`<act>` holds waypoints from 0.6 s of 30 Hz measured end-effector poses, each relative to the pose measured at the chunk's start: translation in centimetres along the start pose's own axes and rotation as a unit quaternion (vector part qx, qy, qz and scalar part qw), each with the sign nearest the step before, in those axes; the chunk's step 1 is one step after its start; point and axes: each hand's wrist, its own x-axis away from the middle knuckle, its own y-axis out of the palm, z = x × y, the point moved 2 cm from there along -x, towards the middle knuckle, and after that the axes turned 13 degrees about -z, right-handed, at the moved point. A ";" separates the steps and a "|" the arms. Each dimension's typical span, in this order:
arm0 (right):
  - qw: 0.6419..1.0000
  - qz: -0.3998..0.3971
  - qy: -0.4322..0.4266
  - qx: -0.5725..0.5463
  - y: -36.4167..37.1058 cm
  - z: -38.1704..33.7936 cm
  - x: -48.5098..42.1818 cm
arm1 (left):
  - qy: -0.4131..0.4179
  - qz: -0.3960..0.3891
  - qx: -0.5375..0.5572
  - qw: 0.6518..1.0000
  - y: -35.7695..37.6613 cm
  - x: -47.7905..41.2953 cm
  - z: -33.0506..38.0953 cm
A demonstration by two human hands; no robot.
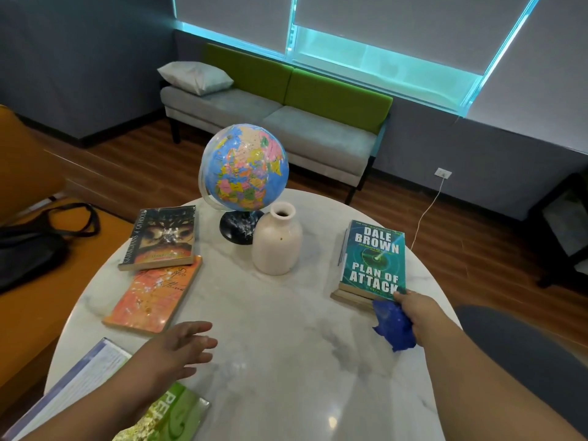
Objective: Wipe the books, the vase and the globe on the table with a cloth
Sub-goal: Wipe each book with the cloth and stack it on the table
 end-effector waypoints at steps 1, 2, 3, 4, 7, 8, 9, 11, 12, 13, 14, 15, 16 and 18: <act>1.000 0.013 -0.003 -0.007 0.0 0.3 -0.2 | 0.001 0.003 -0.004 1.000 -0.1 0.0 0.0; 0.999 0.033 -0.014 -0.001 -0.1 0.7 -0.3 | 0.003 0.011 -0.009 1.000 -0.3 0.0 0.0; 0.997 0.065 -0.035 0.008 0.0 1.1 -0.1 | 0.007 0.025 -0.018 1.000 -0.7 0.1 0.1; 0.992 0.102 -0.067 0.011 0.3 1.6 0.4 | 0.012 0.043 -0.030 0.999 -1.2 0.3 0.1; 0.982 0.084 -0.108 -0.129 3.4 3.6 4.0 | 0.029 0.112 -0.092 0.989 -3.2 1.4 0.3; 0.981 0.019 -0.070 -0.177 5.2 4.4 5.2 | 0.034 0.137 -0.131 0.981 -4.0 1.8 0.3; 0.976 -0.070 -0.020 -0.207 7.3 5.0 6.8 | 0.037 0.161 -0.172 0.971 -4.8 2.2 0.1; 0.961 -0.211 0.044 -0.170 11.2 6.2 9.4 | 0.032 0.199 -0.234 0.951 -6.7 2.9 -0.6; 0.960 -0.246 0.052 -0.121 12.8 6.9 10.2 | 0.030 0.216 -0.255 0.942 -7.6 3.2 -1.2; 0.961 -0.264 0.044 -0.063 14.1 7.5 10.9 | 0.024 0.226 -0.270 0.936 -8.4 3.3 -1.6; 0.960 -0.278 0.029 0.004 15.2 8.1 11.2 | 0.014 0.231 -0.280 0.931 -9.2 3.4 -2.2; 0.954 -0.289 0.014 0.073 16.1 8.6 11.6 | 0.001 0.232 -0.293 0.928 -9.8 3.3 -2.7; 0.944 -0.303 0.004 0.130 16.7 9.0 11.6 | -0.011 0.231 -0.312 0.922 -10.3 2.9 -3.0; 0.922 -0.327 0.002 0.208 18.4 10.0 12.2 | -0.060 0.234 -0.357 0.902 -11.8 3.5 -4.4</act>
